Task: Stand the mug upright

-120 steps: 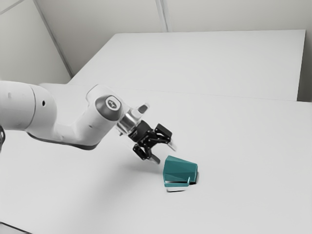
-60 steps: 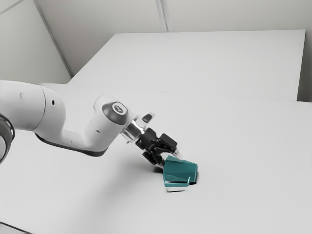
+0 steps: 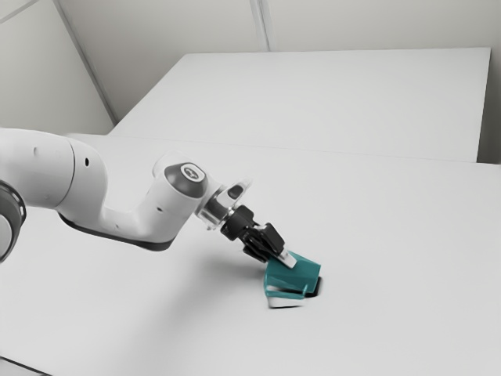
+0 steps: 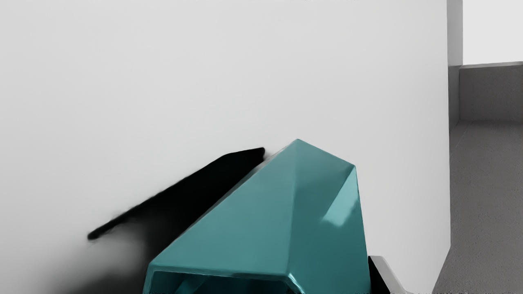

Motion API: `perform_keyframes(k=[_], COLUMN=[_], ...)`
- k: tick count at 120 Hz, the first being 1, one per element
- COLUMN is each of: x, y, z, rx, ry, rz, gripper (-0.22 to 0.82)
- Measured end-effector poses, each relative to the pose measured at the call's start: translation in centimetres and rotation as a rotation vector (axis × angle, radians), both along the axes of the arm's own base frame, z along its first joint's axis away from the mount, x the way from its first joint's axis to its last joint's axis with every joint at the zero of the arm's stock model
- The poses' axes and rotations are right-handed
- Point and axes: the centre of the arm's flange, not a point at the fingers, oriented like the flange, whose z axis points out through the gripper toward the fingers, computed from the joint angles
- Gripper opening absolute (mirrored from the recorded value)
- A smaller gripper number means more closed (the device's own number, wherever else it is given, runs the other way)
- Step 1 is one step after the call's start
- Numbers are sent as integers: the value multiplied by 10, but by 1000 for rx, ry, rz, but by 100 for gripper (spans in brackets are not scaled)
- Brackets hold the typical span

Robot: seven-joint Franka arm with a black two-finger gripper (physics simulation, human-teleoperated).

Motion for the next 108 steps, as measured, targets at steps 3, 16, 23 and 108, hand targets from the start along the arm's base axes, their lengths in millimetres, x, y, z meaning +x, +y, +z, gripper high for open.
perform_keyframes(k=[3, 16, 23, 108], x=[0, 1, 1, 28], y=[0, -2, -4, 60], z=[0, 3, 5, 117], rx=[-2, -7, -9, 690], ry=[-6, -33, -47, -335], rz=[-5, -27, -37, -272], gripper=[-1, -7, -10, -17])
